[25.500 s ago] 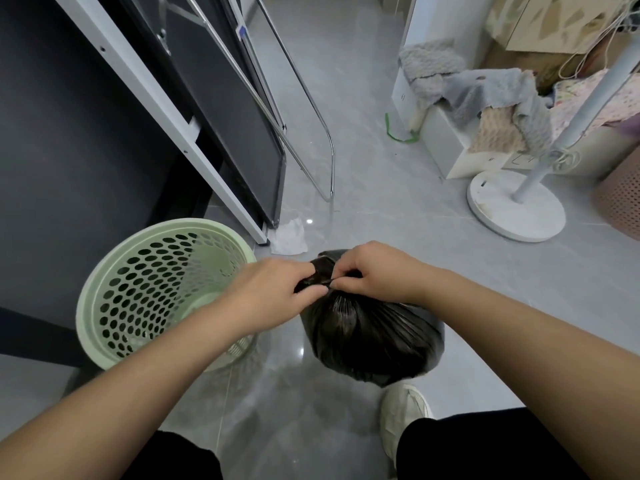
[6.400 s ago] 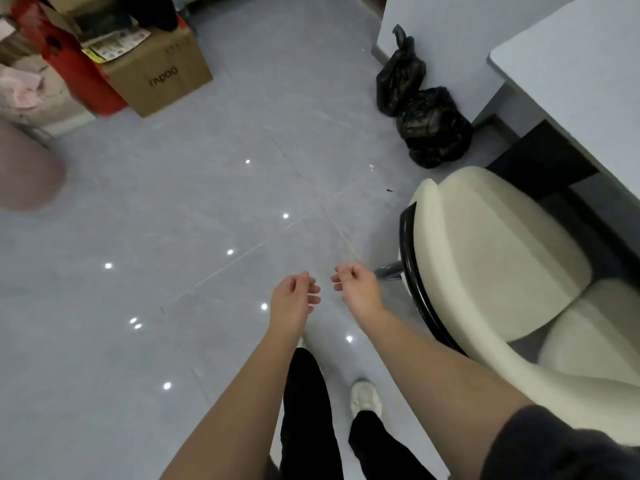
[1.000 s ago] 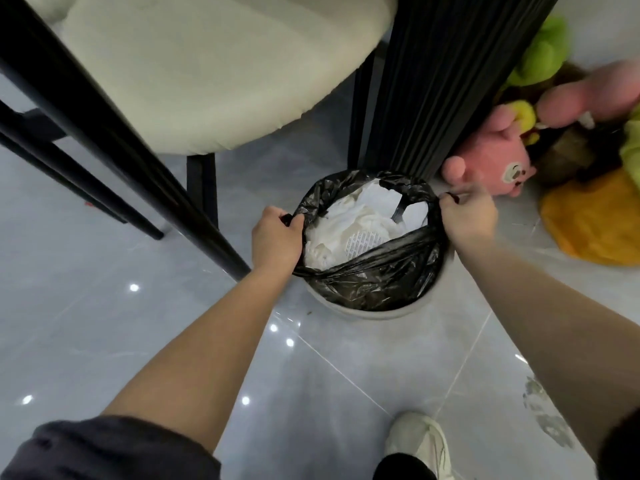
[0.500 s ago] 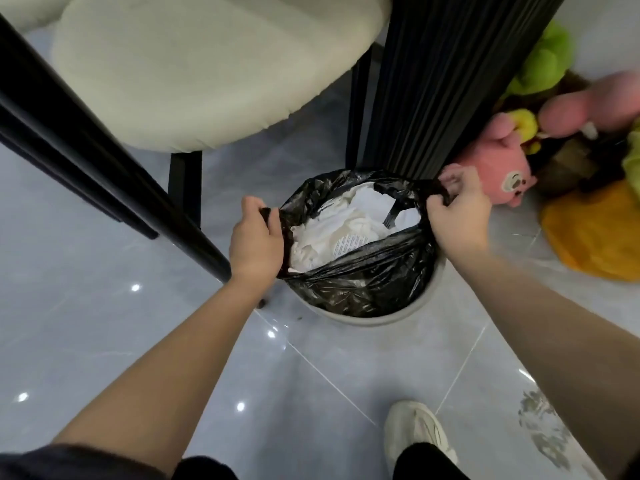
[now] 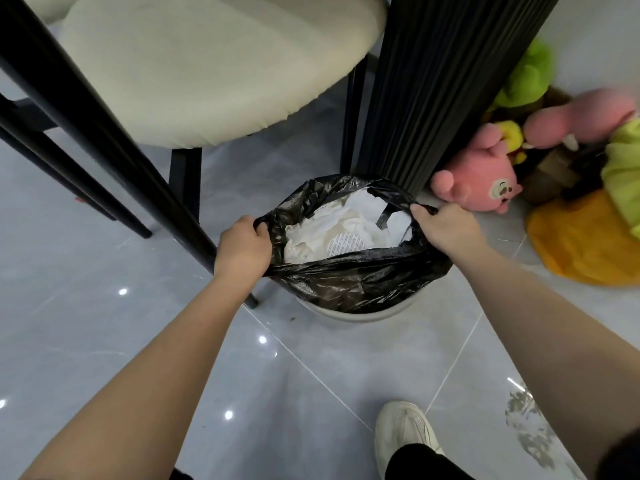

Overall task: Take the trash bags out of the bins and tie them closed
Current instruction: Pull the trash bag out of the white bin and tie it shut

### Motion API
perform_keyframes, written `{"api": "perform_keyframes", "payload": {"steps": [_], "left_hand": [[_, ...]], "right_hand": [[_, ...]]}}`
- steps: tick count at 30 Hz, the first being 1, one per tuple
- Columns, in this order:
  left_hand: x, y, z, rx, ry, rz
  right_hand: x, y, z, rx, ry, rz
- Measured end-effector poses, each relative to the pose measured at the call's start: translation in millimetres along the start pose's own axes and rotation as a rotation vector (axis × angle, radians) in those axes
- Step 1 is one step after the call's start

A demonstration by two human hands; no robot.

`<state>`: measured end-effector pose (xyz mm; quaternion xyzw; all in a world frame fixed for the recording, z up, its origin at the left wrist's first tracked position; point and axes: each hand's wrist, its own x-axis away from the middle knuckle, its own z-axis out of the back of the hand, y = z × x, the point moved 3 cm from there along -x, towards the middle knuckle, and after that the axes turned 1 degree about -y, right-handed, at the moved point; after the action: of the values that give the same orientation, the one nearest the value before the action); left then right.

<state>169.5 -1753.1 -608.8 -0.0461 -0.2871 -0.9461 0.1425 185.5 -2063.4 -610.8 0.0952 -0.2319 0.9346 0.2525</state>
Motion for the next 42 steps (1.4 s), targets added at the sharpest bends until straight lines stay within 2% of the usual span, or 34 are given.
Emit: {"api": "perform_keyframes", "payload": {"steps": [4, 8, 10, 12, 16, 21, 25, 28, 30, 33, 38, 40, 42], "left_hand": [[9.8, 4.6, -5.9, 0.245, 0.037, 0.045], [14.6, 12.1, -15.6, 0.286, -0.041, -0.027], [11.5, 14.3, -17.0, 0.334, -0.073, -0.026], [8.8, 16.7, -14.3, 0.416, -0.031, -0.024], [5.3, 26.0, -0.1, 0.650, 0.154, -0.036], [10.9, 29.0, 15.1, 0.751, 0.381, -0.022], [14.0, 25.8, 20.6, 0.737, 0.348, 0.060], [17.8, 28.6, 23.9, 0.592, 0.241, 0.008], [21.1, 31.7, 25.1, 0.449, 0.129, -0.027], [30.7, 34.1, 27.0, 0.131, -0.077, -0.129], [53.4, 32.3, 41.0, -0.488, -0.371, -0.553], [54.6, 28.9, 44.7, -0.654, -0.366, -0.649], [51.7, 29.1, 48.5, -0.624, -0.273, -0.633]], "right_hand": [[3.9, 3.2, 3.2, 0.036, 0.077, 0.060], [3.7, 2.1, 12.1, 0.122, 0.057, 0.042], [0.4, 1.8, 18.1, 0.068, 0.117, 0.066], [-2.7, 0.5, 20.2, -0.164, 0.174, 0.102], [-9.4, -3.1, 29.4, -0.754, 0.273, 0.050], [-9.9, -1.4, 42.8, -1.107, 0.338, 0.059], [-5.2, -1.4, 48.6, -1.333, 0.222, -0.069], [-2.5, -0.8, 52.2, -1.162, 0.146, -0.110], [1.3, -2.0, 50.9, -1.030, 0.044, -0.053], [14.2, -7.7, 53.7, -0.718, -0.041, 0.159], [54.1, -10.0, 65.6, -0.168, -0.165, 0.623], [60.5, -6.9, 64.5, 0.169, -0.227, 0.663], [63.0, -3.8, 60.6, 0.466, -0.261, 0.682]]}}
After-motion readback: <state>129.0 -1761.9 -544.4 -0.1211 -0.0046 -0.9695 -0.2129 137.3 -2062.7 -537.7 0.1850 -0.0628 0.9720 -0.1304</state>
